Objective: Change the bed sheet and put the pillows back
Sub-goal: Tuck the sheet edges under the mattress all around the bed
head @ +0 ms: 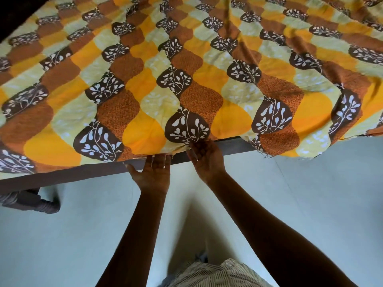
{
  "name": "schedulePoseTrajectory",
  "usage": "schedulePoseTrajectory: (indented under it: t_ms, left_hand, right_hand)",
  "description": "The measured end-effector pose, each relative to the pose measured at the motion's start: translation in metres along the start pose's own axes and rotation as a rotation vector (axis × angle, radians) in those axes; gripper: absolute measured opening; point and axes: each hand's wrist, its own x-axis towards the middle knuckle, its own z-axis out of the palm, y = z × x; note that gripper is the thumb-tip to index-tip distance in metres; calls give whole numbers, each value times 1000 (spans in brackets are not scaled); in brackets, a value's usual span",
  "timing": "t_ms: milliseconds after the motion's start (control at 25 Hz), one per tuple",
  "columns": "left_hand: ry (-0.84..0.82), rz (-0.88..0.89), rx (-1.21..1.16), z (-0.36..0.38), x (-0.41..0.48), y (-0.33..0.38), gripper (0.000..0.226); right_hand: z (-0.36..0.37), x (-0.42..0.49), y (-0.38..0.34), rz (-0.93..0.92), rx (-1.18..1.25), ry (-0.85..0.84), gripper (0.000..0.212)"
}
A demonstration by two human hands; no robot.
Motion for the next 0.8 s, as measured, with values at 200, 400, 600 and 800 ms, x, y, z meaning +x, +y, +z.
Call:
schedulePoseTrajectory:
  t_ms: [200,400,600,800]
  left_hand:
    - [-129,27,-105,22,22,6,88]
    - [147,16,135,16,11,1,50]
    - [145,92,-38,-17,6,55,59]
    - [79,77,-23,-25,6,52,82]
  right_hand:
    - [9,2,-7,8,14,-13,29]
    - [6,0,-7,14,-11,7,31]
    - [0,1,-1,26,1,22,29]
    - [0,0,2,14,14,17,30]
